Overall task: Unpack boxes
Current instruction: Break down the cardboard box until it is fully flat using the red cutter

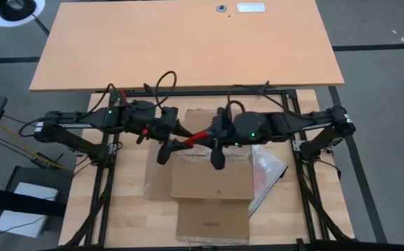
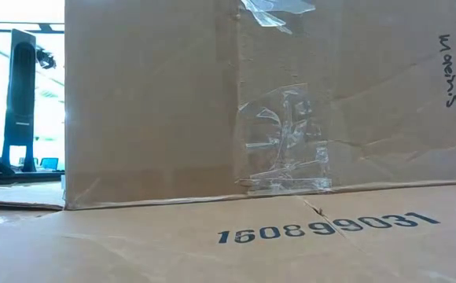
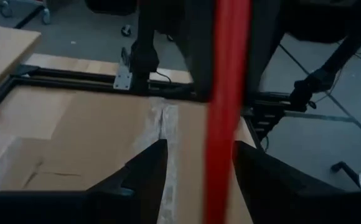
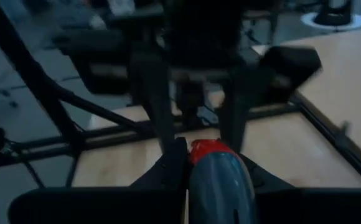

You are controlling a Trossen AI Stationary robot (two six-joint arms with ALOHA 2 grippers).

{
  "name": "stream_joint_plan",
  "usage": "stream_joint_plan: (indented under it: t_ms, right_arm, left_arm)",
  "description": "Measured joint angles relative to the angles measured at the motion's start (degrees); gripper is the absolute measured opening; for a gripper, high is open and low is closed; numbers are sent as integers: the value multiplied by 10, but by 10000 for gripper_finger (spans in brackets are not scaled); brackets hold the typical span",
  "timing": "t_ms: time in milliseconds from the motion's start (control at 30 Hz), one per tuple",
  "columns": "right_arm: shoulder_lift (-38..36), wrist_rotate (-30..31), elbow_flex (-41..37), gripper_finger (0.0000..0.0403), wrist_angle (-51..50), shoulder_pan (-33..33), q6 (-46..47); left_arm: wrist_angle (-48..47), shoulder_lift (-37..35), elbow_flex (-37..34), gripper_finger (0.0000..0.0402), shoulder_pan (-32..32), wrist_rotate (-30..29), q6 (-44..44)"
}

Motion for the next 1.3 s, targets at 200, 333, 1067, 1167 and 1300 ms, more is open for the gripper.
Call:
stream_joint_plan:
  t_ms: [200,333,1067,1167,1300]
  right_arm:
    - [6,-19,0,61,17,-9,4]
    - [5,-15,0,120,4,-12,4]
    - [-88,22,-23,228,-456,-16,190]
    - [-89,22,-41,228,-451,-16,190]
    - [-89,19,-52,228,-451,-15,190]
  left_arm:
    - [1,3,0,137,0,-13,15]
    - [-13,3,0,43,0,-38,24]
    - [-432,-40,-216,49,13,-209,-300]
    - [-367,-40,-281,50,13,-203,-305]
    - [-279,-40,-346,62,14,-189,-288]
